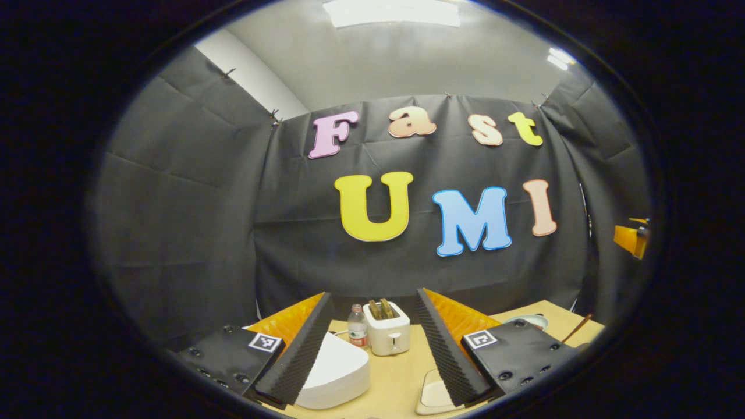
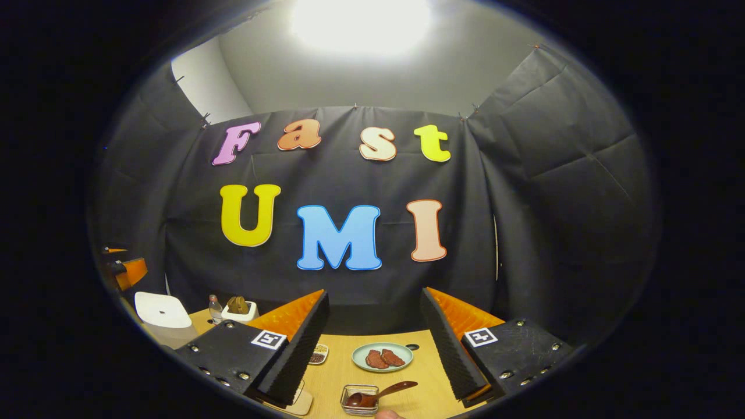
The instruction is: Close the left gripper, press the button to open the rice cooker; take a wooden spoon from the chopstick holder with the right hand, scoop a spoonful of rice and pour it into the rice cooker, then put the wooden spoon back into the chopstick holder.
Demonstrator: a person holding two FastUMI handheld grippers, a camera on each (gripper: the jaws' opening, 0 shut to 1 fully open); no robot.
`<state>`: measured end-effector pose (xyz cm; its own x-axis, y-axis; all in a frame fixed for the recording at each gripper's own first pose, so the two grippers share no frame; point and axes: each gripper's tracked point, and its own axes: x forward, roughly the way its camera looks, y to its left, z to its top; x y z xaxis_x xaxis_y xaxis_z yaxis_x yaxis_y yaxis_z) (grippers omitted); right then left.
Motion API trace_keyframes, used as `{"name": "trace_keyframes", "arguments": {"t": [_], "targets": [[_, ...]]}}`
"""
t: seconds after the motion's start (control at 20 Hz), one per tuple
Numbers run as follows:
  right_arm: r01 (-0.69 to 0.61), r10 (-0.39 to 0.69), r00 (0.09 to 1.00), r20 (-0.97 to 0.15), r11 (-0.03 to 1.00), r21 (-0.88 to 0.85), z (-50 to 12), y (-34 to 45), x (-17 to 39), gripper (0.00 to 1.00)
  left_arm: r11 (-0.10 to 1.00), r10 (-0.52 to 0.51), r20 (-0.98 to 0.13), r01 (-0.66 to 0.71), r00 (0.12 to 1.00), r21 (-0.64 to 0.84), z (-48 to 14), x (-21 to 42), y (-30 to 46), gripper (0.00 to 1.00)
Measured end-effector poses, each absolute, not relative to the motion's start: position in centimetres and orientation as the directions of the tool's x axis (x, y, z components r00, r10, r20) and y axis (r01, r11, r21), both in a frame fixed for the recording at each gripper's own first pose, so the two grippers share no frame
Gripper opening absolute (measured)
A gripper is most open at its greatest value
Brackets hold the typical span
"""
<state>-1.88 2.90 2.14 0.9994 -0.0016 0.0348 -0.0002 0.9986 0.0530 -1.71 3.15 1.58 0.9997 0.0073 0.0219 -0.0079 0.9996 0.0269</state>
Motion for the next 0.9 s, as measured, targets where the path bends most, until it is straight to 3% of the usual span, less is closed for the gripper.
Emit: {"name": "trace_keyframes", "arguments": {"t": [0.55, 0.75, 0.9], "targets": [[0.015, -0.016, 0.999, 0.051, 1.0, 0.02, 2.8, 2.9, -2.7, 0.95, 1.0, -0.006, 0.03, 0.005, 1.0, 0.021, 2.3, -2.3, 3.8, 0.96], [0.017, -0.018, 0.999, 0.047, 1.0, 0.019, 2.6, 2.9, -2.8, 0.95, 0.999, -0.022, 0.023, 0.021, 1.0, 0.026, 2.3, -2.0, 4.0, 0.66], [0.02, -0.021, 0.999, 0.041, 1.0, 0.024, 2.3, 3.2, -2.7, 0.95, 1.0, -0.004, 0.016, 0.003, 1.0, 0.031, 2.1, -1.7, 4.9, 0.31]]}}
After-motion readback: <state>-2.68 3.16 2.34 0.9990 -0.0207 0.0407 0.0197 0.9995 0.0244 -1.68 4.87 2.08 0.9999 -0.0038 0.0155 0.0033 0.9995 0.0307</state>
